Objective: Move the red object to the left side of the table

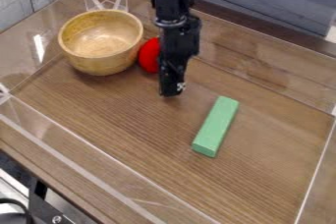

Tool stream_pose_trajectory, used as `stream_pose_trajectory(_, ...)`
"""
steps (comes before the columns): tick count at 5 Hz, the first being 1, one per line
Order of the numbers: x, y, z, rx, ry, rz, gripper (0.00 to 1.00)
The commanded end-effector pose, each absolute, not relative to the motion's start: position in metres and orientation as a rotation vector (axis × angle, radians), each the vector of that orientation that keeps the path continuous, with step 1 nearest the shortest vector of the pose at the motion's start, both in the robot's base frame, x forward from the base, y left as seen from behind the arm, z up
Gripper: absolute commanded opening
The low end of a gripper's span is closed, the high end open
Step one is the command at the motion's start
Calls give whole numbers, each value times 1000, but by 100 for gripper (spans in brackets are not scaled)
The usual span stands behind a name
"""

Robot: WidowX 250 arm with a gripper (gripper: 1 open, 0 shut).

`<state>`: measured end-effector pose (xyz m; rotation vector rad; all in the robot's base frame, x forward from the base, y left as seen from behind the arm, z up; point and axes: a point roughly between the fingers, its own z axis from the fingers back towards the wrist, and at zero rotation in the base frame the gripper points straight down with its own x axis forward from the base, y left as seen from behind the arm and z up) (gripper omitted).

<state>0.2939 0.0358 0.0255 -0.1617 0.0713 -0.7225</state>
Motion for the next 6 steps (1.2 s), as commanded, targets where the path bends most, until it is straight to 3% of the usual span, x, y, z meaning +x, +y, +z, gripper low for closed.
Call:
stream_pose_trajectory(1,292,38,45,-150,4,-718,100)
stream_pose_trajectory(3,305,56,49,-187,-4,-598,100)
stream_pose_trajectory(4,307,55,47,-191,7,-631,0)
stream_pose_trajectory(6,304,59,40,-217,29,-640,0)
